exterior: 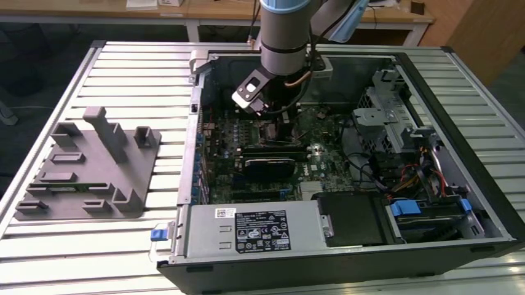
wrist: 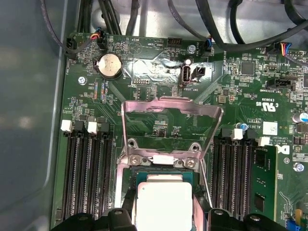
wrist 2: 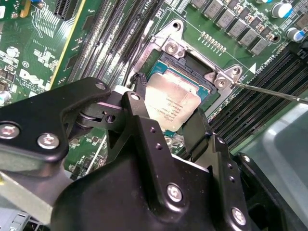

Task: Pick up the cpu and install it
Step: 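Place the cpu into insertion slot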

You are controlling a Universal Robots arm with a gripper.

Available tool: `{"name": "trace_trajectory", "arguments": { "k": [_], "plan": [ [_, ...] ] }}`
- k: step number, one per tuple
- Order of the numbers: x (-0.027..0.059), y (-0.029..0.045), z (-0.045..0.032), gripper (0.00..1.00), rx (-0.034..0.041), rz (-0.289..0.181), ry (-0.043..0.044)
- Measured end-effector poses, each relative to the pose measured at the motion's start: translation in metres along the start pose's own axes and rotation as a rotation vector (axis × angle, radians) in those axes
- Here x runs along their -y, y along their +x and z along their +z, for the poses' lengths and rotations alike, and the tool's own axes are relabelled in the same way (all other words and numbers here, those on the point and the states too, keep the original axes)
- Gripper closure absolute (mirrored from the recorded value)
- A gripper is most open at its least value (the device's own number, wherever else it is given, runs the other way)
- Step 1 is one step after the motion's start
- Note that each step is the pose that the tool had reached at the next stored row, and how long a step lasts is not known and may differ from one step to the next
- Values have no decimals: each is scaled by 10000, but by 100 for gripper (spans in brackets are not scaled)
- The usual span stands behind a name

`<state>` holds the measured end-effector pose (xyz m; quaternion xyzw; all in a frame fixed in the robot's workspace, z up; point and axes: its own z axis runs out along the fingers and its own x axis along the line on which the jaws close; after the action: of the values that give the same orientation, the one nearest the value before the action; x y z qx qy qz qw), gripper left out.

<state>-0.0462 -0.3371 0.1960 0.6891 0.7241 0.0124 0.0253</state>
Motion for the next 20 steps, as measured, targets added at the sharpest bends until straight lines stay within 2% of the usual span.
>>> {"name": "trace_trajectory", "arguments": {
  "k": [20],
  "plan": [
    [7,2,16,45,8,158,3]
  ]
}}
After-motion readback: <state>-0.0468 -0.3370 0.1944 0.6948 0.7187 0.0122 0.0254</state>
